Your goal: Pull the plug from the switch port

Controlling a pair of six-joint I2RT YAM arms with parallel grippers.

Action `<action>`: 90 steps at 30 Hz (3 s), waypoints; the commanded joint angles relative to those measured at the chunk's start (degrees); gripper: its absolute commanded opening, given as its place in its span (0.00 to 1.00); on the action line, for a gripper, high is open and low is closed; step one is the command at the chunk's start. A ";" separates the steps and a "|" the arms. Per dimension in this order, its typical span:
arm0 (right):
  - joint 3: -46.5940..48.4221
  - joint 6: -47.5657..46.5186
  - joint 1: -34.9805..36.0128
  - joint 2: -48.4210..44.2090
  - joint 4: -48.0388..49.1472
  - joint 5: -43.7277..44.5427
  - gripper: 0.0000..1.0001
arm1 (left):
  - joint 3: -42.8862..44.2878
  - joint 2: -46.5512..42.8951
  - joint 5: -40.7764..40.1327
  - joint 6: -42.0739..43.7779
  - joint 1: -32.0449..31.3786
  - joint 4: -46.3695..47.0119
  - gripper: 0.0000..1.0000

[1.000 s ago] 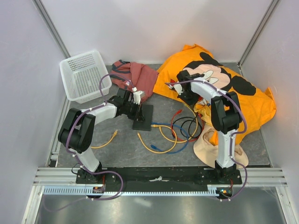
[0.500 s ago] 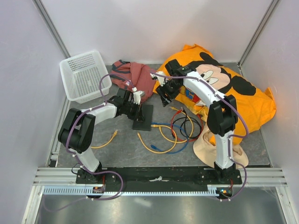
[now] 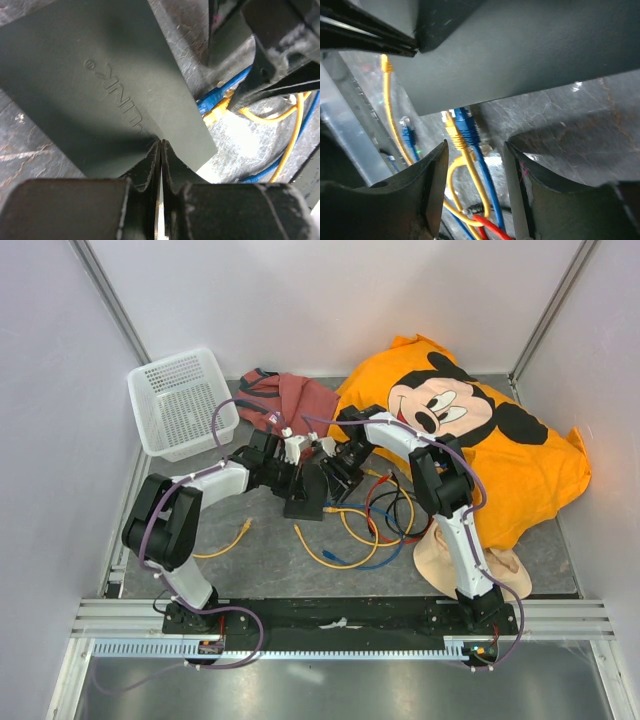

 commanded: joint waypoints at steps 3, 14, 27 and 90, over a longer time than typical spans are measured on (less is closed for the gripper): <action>1.93 -0.42 -0.11 1.43 -0.46 -5.75 0.53 | -4.31 -4.87 -4.01 4.92 -0.15 -2.12 0.08; 2.19 1.34 -0.03 6.08 0.42 -11.12 0.52 | -5.63 -5.41 -4.18 6.78 -0.07 -1.85 0.09; 5.09 2.74 -0.11 8.46 2.00 -7.97 0.47 | -4.58 -3.82 -4.01 6.61 -0.07 -2.38 0.10; 14.24 -8.86 -2.22 14.00 -2.83 -1.45 0.40 | -3.52 -1.89 -3.83 7.83 -0.07 -3.08 0.10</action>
